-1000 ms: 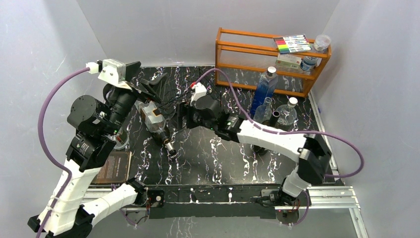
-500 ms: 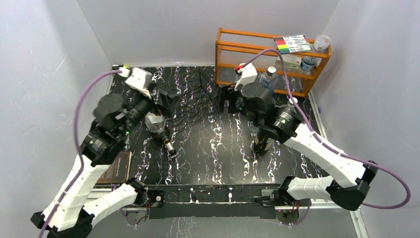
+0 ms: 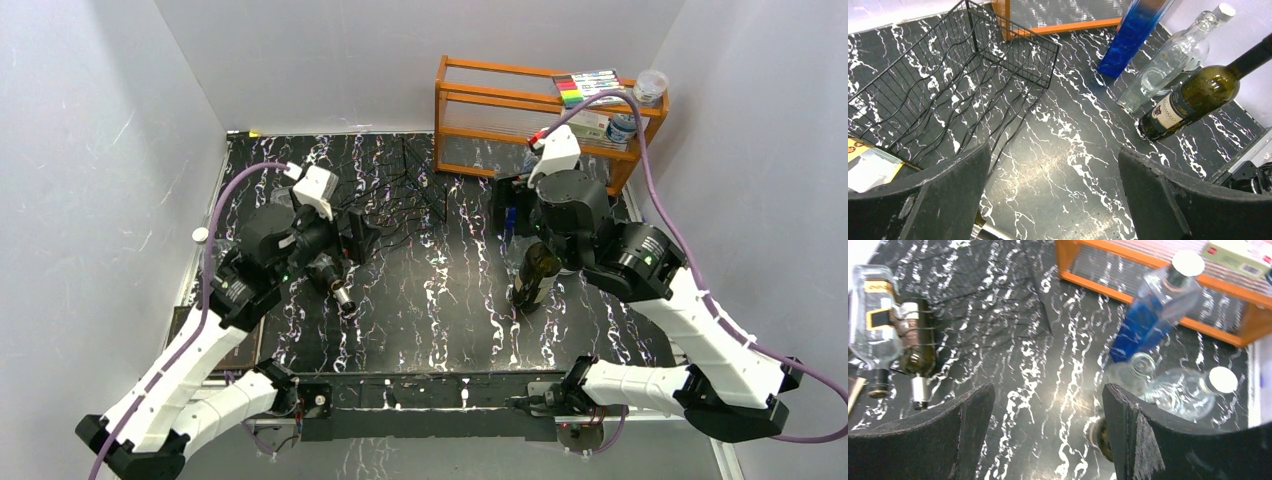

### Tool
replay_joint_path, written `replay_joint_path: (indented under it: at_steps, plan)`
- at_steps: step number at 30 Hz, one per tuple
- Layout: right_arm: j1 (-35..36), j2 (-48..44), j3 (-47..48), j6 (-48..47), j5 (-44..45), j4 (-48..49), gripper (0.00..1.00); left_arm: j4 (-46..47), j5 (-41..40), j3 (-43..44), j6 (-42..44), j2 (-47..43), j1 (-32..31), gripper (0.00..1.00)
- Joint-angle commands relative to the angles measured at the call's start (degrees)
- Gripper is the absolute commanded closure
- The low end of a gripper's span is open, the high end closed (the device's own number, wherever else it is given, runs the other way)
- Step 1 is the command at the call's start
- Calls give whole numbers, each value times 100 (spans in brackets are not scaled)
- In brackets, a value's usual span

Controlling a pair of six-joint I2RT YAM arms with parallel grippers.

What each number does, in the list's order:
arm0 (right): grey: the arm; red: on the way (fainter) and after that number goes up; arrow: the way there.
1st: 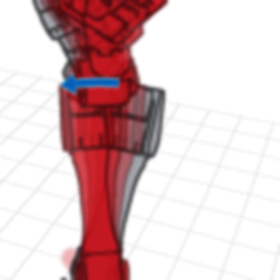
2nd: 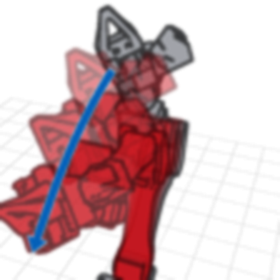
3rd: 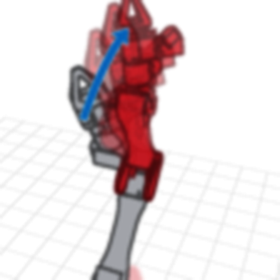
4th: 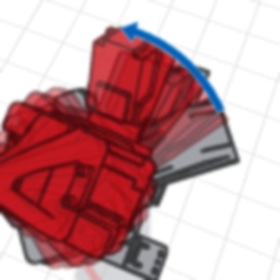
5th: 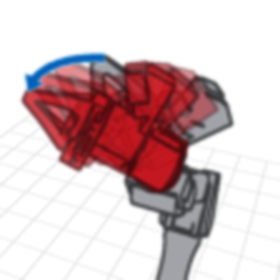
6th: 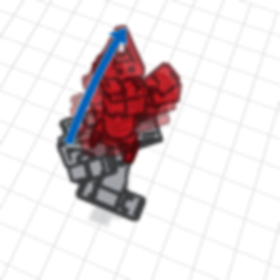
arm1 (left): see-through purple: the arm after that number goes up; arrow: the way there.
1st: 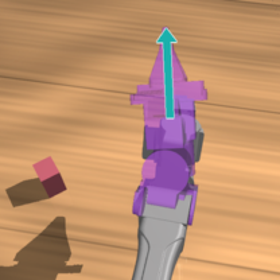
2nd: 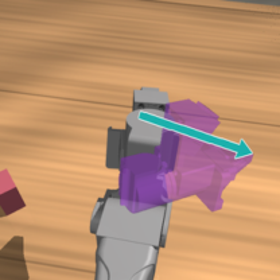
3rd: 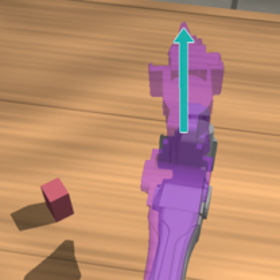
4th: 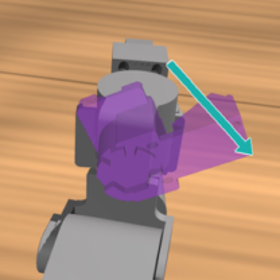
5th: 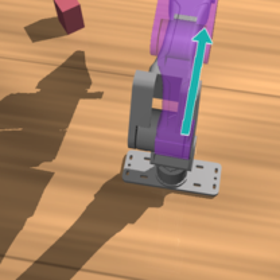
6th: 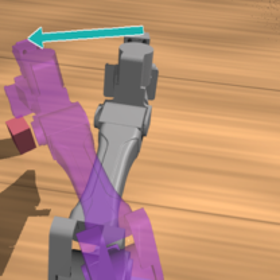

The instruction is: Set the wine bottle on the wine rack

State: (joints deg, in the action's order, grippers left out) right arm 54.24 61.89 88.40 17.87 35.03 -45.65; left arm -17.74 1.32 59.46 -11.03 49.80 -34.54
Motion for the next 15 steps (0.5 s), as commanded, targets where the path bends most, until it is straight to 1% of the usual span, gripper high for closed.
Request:
replay_joint_path:
  at_steps: [1,3,5,8,11,13,15]
  plan:
    - [-10,-256,325,387,661,-951,10,931,-18,-535,302,-584,34,2]
    - [-10,-335,381,653,728,-1278,10,984,-157,-447,496,-558,28,2]
    - [-10,-380,392,917,844,-1579,10,849,-159,-195,665,-346,30,2]
    - [-12,-365,402,1323,1196,-2094,10,716,-99,77,674,5,34,2]
    - [-15,-231,362,1738,1625,-2647,8,815,64,107,579,200,35,2]
    - [-10,-179,326,1856,1683,-2726,7,949,176,34,506,255,35,2]
    - [-10,-176,259,1864,1633,-2608,7,1034,245,-16,443,291,35,2]
